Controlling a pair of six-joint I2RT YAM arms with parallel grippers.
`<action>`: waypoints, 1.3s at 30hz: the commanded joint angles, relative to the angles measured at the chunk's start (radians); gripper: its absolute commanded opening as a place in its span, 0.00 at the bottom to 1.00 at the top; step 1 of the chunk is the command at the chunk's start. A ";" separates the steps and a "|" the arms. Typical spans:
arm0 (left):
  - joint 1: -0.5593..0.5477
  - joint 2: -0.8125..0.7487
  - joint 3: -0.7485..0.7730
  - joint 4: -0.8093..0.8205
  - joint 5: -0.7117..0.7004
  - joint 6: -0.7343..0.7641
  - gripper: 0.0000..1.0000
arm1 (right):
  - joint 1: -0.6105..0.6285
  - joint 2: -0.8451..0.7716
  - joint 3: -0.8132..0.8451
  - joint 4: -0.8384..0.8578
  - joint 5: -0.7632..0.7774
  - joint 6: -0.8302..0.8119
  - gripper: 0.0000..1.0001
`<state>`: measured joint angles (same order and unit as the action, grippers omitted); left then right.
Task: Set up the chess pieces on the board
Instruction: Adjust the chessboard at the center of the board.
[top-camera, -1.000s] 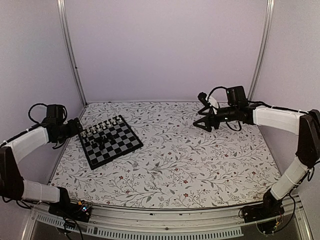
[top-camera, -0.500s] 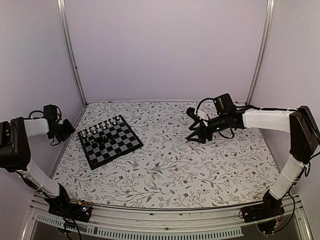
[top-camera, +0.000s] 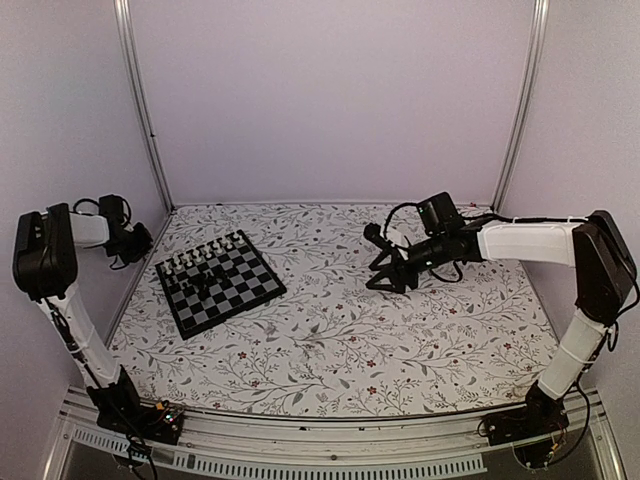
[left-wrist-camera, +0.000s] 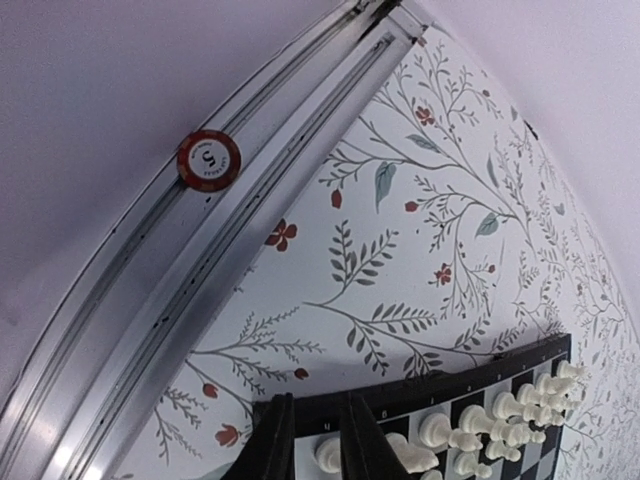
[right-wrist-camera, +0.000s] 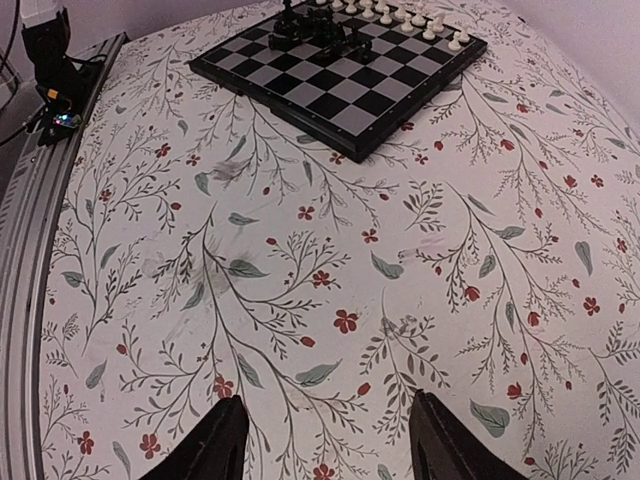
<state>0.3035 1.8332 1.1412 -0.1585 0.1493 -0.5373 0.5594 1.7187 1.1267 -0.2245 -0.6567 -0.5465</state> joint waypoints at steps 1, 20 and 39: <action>0.009 0.094 0.081 -0.003 0.008 0.019 0.17 | 0.027 0.020 0.025 -0.014 0.003 0.001 0.57; -0.028 0.159 0.163 -0.089 -0.006 0.086 0.00 | 0.038 0.050 0.036 -0.035 0.012 -0.011 0.58; -0.106 0.183 0.236 -0.250 -0.168 0.085 0.00 | 0.041 0.033 0.030 -0.050 0.005 -0.016 0.59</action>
<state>0.2020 1.9915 1.3415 -0.3775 -0.0128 -0.4637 0.5911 1.7573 1.1381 -0.2646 -0.6456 -0.5583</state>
